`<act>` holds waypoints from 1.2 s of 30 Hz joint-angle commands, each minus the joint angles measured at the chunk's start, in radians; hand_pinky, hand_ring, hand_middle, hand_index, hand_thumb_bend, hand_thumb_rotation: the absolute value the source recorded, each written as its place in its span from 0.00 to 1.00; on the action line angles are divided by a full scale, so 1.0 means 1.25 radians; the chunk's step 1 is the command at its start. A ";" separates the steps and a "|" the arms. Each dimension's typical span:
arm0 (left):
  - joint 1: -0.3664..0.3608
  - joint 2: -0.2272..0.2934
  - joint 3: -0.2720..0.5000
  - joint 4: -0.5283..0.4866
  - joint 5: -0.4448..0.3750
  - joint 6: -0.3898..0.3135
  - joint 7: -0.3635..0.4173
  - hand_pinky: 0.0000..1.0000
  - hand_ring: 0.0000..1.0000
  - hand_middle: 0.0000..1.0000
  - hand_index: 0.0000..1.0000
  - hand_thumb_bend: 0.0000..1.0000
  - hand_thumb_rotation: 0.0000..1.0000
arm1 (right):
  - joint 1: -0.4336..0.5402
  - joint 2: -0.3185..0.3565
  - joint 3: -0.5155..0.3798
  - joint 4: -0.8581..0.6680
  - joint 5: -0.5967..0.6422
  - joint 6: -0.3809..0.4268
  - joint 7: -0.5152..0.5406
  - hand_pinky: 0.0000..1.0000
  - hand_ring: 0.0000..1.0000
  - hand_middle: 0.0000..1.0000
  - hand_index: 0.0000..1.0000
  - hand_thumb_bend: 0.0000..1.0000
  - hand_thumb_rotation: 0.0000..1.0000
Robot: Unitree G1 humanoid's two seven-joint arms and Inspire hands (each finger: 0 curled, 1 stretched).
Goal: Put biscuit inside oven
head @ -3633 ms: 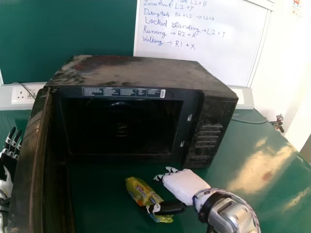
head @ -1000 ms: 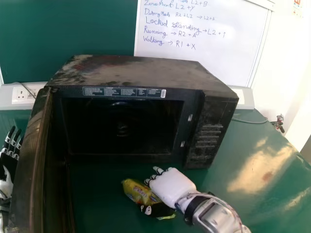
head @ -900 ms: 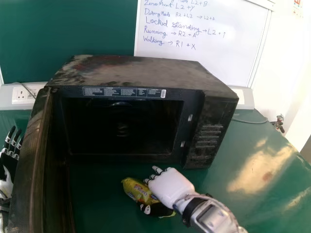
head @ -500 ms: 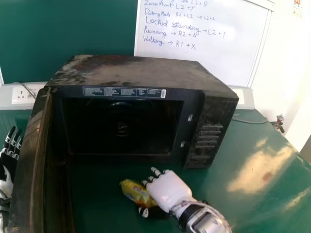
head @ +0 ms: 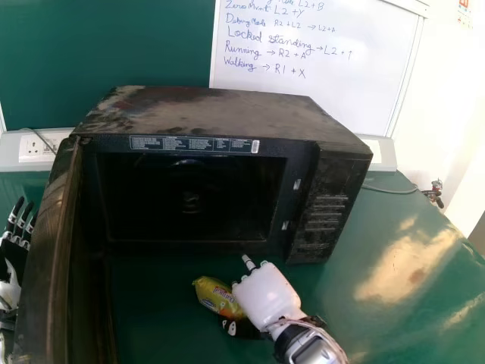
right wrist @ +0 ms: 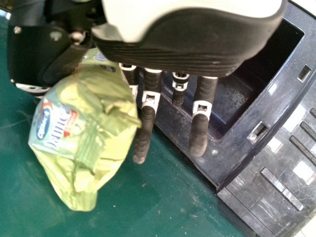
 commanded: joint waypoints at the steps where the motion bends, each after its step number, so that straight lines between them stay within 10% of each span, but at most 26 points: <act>1: 0.022 -0.031 -0.002 0.027 -0.004 -0.006 -0.002 0.53 0.66 0.79 0.91 0.10 0.00 | -0.004 0.005 -0.002 -0.001 0.015 -0.004 0.021 0.19 0.27 0.38 0.67 0.75 0.10; 23: 0.020 -0.027 0.000 0.034 -0.008 -0.005 -0.012 0.53 0.66 0.79 0.92 0.10 0.00 | 0.012 0.034 -0.042 0.021 0.089 0.034 -0.124 0.17 0.25 0.35 0.61 0.79 0.03; 26: 0.019 -0.027 0.001 0.038 -0.009 -0.003 -0.011 0.53 0.66 0.79 0.91 0.10 0.00 | 0.022 0.050 -0.056 0.031 0.115 0.052 -0.181 0.17 0.25 0.35 0.50 0.55 0.12; 36: 0.016 -0.026 0.002 0.043 -0.008 -0.008 -0.013 0.53 0.67 0.79 0.92 0.10 0.00 | 0.026 0.070 -0.088 0.033 0.211 0.070 -0.226 0.21 0.28 0.36 0.49 0.52 0.13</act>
